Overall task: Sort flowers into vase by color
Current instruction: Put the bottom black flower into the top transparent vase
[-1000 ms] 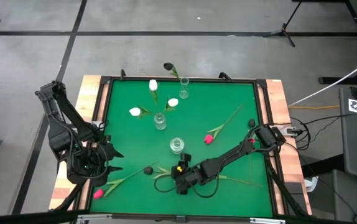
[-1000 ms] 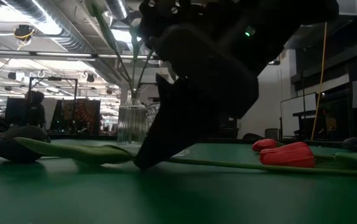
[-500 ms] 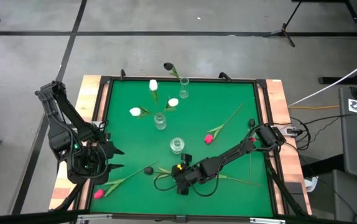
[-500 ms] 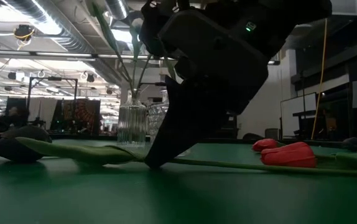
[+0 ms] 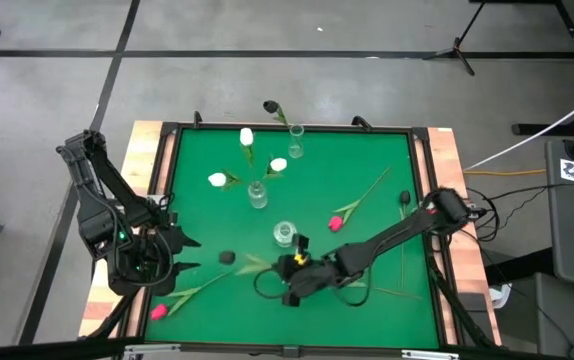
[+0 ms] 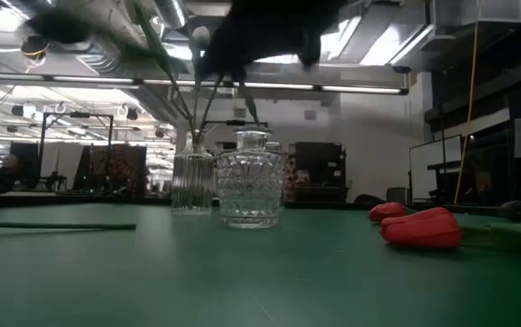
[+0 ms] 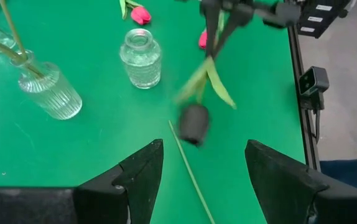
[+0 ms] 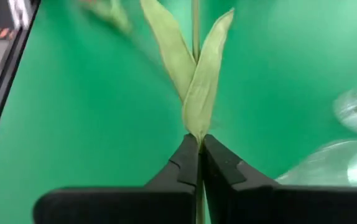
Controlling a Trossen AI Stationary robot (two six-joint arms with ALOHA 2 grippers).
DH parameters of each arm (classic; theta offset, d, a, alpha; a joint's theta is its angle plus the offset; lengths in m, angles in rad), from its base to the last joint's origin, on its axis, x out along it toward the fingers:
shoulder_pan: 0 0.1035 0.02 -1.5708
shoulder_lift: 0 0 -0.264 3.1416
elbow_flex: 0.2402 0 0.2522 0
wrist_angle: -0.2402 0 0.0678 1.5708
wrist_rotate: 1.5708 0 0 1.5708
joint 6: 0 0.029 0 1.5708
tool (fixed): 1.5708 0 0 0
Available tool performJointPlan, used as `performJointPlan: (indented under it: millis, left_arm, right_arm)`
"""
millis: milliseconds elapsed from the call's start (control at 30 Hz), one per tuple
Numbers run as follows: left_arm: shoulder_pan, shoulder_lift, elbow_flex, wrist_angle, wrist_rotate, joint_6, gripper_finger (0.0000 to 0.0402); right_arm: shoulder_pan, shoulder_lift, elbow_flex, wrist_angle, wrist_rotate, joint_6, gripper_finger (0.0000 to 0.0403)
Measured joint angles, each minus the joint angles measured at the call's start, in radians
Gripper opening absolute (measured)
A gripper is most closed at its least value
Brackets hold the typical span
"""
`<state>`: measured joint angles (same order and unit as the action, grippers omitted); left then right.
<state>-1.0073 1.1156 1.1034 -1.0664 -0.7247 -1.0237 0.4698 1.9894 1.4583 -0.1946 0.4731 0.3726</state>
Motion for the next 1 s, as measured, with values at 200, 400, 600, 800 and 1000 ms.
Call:
performJointPlan:
  millis: [200,400,600,800,1000]
  left_arm:
    - [0.000,0.000,0.000,0.000,-0.038,0.001,0.0224]
    - [0.000,0.000,0.000,0.000,-0.086,0.001,0.0224]
    - [0.001,0.000,0.000,-0.001,-0.169,0.017,0.0224]
    - [0.001,0.000,0.000,-0.034,-0.238,-0.025,0.0224]
    - [0.002,0.000,0.000,-0.151,-0.293,-0.174,0.0224]
  right_arm:
    - [-0.006,-0.190,0.001,0.022,0.200,-0.199,0.0005]
    - [-0.043,-0.397,0.002,0.112,0.360,-0.552,0.0004]
    - [-0.212,-0.554,0.001,0.225,0.209,-0.912,0.0010]
    - [-0.492,-0.712,-0.150,0.381,-0.124,-0.934,0.0005]
    - [-0.735,-0.810,-0.436,0.759,-0.365,-0.775,0.0011]
